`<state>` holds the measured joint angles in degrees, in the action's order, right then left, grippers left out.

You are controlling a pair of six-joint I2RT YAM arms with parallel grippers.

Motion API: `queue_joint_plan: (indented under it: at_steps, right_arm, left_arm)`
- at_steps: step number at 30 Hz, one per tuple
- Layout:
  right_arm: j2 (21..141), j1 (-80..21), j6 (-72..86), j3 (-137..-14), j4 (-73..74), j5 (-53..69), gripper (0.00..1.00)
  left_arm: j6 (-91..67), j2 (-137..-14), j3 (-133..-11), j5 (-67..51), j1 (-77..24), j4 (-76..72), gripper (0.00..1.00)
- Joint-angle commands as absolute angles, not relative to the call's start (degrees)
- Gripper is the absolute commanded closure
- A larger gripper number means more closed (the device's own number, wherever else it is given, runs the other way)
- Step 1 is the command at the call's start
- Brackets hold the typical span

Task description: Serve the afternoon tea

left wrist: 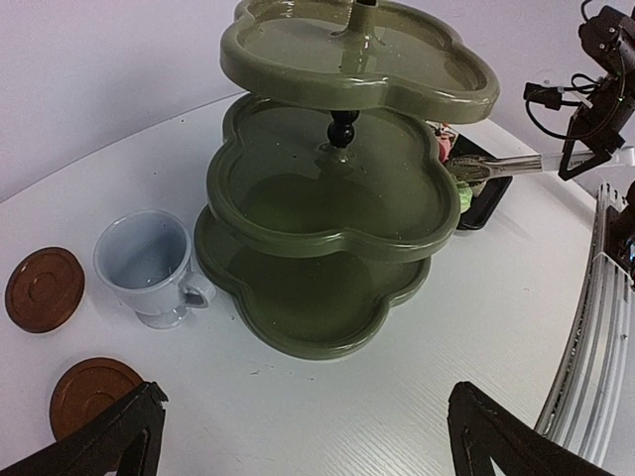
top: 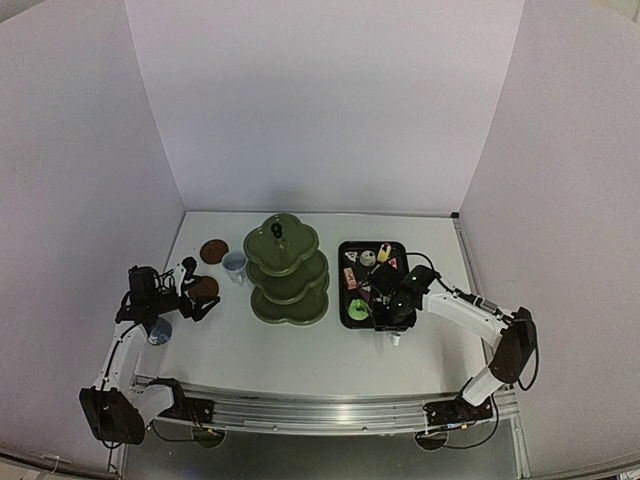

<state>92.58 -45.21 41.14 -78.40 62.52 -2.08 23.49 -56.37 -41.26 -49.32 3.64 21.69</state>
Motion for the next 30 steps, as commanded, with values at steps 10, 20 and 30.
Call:
queue_joint_plan:
  at_steps: [10,20,30]
  right_arm:
    - [95.21,-45.53,39.29,-80.79,62.18,-0.56,0.79]
    - [92.01,-45.52,36.22,-81.14,62.16,1.40,1.00]
    - [89.07,-45.47,33.71,-85.72,62.83,0.52,1.00]
  left_arm:
    - [22.64,-55.99,-41.31,-49.01,3.17,18.58,0.00]
    - [24.75,-56.01,-41.67,-49.00,3.24,20.06,0.00]
    - [26.66,-56.19,-42.16,-49.99,3.17,22.26,0.00]
